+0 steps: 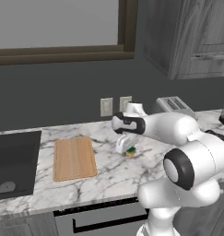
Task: Pick up the sponge from the counter and clean the cutting board by briefly scrubbing or pressing down on the cutting board. Once finished, release the sponge.
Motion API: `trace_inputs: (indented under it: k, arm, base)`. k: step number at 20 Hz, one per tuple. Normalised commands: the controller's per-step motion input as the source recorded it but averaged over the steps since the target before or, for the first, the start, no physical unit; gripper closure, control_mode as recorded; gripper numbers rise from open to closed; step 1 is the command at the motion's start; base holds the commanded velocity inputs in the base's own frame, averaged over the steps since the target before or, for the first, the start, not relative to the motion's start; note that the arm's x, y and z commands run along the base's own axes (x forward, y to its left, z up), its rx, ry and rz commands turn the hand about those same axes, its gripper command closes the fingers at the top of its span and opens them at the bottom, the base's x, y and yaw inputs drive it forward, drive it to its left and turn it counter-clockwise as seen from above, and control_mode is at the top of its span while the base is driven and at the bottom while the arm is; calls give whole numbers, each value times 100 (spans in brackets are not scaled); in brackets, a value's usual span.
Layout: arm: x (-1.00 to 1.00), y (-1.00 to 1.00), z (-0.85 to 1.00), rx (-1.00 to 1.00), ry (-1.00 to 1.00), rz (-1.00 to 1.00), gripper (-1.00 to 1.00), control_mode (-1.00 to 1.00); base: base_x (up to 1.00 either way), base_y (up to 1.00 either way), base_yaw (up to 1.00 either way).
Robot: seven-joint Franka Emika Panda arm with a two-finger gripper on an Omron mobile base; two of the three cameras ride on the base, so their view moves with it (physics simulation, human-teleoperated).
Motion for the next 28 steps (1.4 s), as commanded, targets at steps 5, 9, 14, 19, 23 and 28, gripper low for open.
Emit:
trace_inputs:
  k: [5, 9, 14, 19, 23, 28]
  arm:
    - [13, 0, -35, -17, -7, -6, 100, -100]
    - [11, 0, -35, -12, 0, -6, 100, -100]
    - [22, 0, -46, -2, 2, -4, 100, -100]
    - [5, 0, -67, 0, -1, 0, -100, -100]
    - [-26, -6, -29, 1, -23, 0, -100, -100]
    - [-29, 0, 1, 0, -22, 0, -100, -100]
  base:
    - [0, 0, 0]
    - [0, 0, 0]
    - [0, 0, 0]
    - [0, 0, 0]
    - [0, 0, 0]
    - [0, 0, 0]
